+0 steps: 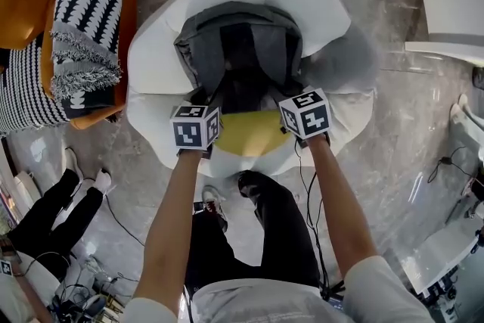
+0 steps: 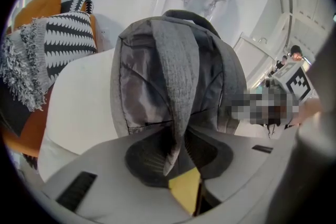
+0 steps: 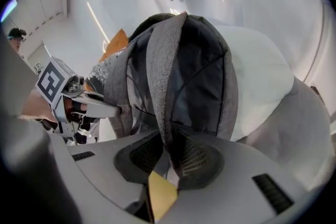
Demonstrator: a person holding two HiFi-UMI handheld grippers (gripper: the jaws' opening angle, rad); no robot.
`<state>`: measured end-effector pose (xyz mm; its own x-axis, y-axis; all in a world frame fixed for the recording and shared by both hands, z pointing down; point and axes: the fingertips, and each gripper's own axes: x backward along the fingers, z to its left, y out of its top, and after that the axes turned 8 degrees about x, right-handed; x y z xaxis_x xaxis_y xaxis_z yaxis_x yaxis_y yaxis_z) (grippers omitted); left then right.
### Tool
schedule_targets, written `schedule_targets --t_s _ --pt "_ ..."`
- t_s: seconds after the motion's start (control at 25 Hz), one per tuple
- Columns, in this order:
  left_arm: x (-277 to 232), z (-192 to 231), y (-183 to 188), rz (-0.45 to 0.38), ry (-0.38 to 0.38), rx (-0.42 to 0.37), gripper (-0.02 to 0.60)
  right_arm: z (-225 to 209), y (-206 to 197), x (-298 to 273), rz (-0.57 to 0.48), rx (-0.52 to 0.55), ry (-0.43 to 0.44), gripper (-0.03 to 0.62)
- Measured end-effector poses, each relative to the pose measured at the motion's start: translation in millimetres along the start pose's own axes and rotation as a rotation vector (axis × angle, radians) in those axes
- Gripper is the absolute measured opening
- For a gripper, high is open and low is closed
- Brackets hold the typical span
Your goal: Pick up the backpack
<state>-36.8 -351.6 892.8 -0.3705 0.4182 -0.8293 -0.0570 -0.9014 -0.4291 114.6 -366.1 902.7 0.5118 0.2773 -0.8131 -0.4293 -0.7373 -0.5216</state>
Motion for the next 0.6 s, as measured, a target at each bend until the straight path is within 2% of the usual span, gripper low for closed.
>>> schedule_targets --t_s 0.04,0.32,0.6 --pt "1.1 0.2 -0.2 0.005 0.002 -0.004 0.1 -0.7 -0.4 1.7 0.004 -0.002 -0.003 0.07" --pt "2.9 -10.2 -0.5 0.018 -0.037 0.015 0.079 3.8 0.3 5.2 0.068 0.065 -0.04 0.037" --pt "13.4 -25.0 -4.1 0.03 -0.086 0.006 0.064 28.2 2.7 17.5 0.071 0.07 -0.02 0.034"
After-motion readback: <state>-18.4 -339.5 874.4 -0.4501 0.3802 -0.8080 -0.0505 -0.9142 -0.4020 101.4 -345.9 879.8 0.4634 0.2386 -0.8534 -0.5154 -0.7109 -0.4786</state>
